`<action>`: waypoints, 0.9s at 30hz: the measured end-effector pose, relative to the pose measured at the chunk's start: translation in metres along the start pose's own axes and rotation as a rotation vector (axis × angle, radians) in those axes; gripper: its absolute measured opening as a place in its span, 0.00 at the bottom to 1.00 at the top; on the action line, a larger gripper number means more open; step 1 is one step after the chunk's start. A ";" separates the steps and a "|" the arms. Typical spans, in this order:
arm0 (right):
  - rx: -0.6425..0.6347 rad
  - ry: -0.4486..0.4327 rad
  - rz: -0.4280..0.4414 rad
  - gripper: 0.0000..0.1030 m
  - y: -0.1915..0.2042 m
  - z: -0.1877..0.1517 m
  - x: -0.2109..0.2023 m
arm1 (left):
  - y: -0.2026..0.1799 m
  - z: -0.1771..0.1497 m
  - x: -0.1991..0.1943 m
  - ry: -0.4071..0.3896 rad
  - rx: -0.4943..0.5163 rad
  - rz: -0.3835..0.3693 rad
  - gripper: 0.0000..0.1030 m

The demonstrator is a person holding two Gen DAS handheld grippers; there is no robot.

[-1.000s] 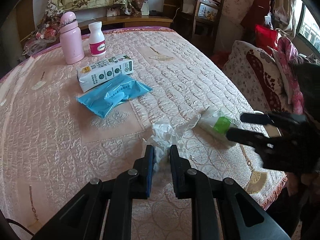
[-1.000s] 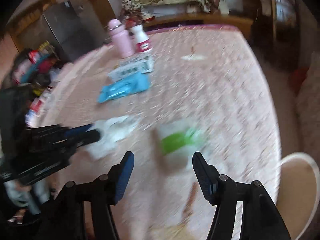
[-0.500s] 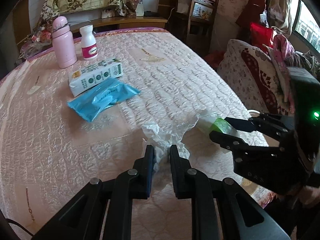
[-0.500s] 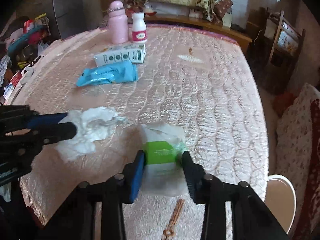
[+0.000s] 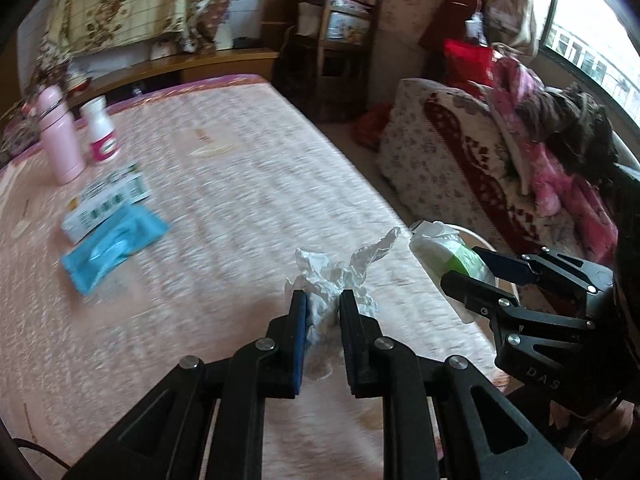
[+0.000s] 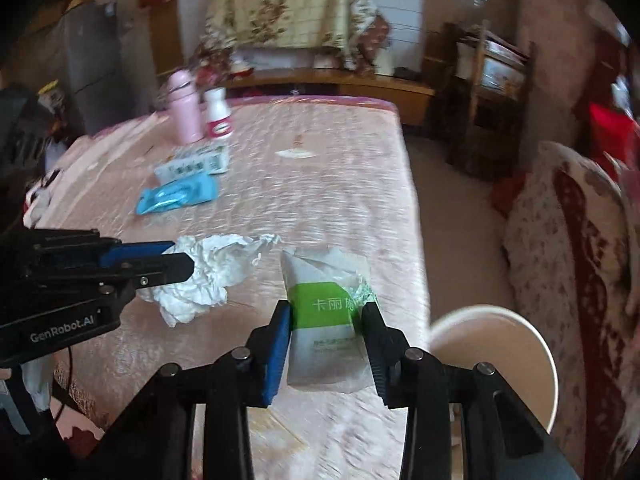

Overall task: Collect trash
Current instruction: 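Carry the tissue in the left gripper while the right carries the packet over the bucket, then open both grippers to drop the tissue and packet into the bucket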

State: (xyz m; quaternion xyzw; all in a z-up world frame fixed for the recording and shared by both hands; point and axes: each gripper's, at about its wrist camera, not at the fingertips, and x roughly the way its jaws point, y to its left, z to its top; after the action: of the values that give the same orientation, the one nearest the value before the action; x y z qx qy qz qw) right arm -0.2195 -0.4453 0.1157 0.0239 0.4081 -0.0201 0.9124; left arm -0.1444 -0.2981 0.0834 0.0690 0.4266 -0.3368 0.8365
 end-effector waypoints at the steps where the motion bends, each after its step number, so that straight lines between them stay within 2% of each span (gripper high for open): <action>1: 0.015 -0.001 -0.009 0.38 -0.007 -0.003 -0.003 | -0.008 0.002 0.001 -0.002 0.011 -0.010 0.17; 15: 0.182 -0.010 -0.153 0.38 -0.093 -0.044 -0.037 | -0.083 0.025 0.023 0.014 0.107 -0.093 0.17; 21: 0.270 -0.003 -0.185 0.38 -0.124 -0.062 -0.043 | -0.113 0.030 0.042 0.033 0.138 -0.119 0.17; 27: 0.328 0.026 -0.199 0.38 -0.148 -0.078 -0.039 | -0.132 0.031 0.061 0.055 0.150 -0.179 0.17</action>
State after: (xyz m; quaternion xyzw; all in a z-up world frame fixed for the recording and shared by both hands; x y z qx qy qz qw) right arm -0.3122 -0.5876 0.0890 0.1322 0.4114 -0.1762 0.8844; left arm -0.1816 -0.4422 0.0792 0.1024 0.4274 -0.4391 0.7836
